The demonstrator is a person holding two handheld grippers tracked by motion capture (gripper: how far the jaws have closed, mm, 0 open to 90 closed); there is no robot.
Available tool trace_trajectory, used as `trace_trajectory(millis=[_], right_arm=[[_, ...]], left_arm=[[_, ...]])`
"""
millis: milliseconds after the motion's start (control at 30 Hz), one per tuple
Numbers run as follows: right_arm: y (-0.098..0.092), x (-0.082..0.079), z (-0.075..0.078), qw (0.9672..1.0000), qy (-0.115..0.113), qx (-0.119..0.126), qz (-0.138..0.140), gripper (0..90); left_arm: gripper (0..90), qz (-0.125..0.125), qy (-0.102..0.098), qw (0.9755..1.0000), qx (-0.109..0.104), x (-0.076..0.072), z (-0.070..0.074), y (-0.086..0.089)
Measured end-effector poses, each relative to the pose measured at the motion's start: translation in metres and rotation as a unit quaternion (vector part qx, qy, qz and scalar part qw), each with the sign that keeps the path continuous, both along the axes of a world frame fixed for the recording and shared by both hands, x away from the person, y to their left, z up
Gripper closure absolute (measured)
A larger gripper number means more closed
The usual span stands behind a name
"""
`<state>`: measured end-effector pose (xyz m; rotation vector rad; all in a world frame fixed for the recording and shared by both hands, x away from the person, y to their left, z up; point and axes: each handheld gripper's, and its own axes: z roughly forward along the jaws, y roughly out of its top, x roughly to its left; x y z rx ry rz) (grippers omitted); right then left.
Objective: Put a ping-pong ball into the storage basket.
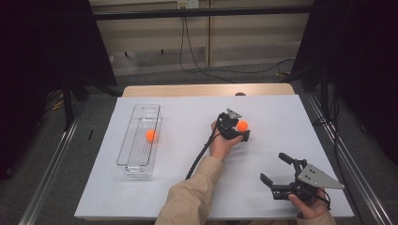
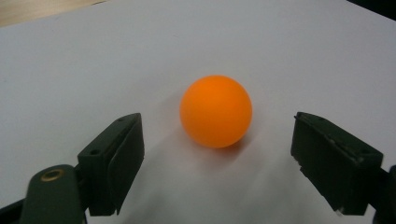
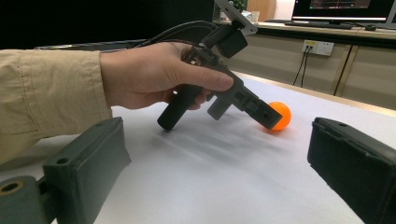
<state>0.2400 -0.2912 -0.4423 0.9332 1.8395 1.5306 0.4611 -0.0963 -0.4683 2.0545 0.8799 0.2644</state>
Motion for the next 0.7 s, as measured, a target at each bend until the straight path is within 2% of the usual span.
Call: trace_trajectory(millis=[300, 433, 700], right_arm=[[0.0003, 0.0, 0.0, 1.0, -0.001, 0.0, 0.001, 4.1], [0.0003, -0.0001, 0.0, 1.0, -0.001, 0.001, 0.001, 4.1], [0.0001, 0.0, 0.0001, 1.0, -0.001, 0.001, 0.0, 4.1]], left_arm=[[20.8, 0.004, -0.004, 1.0, 0.002, 0.0039, -0.0013, -0.0048], [21.6, 0.007, 0.001, 1.0, 0.001, 0.0055, -0.0014, -0.0063], [27.9, 0.012, 0.002, 0.9999, 0.0, 0.0093, -0.0019, -0.0079]])
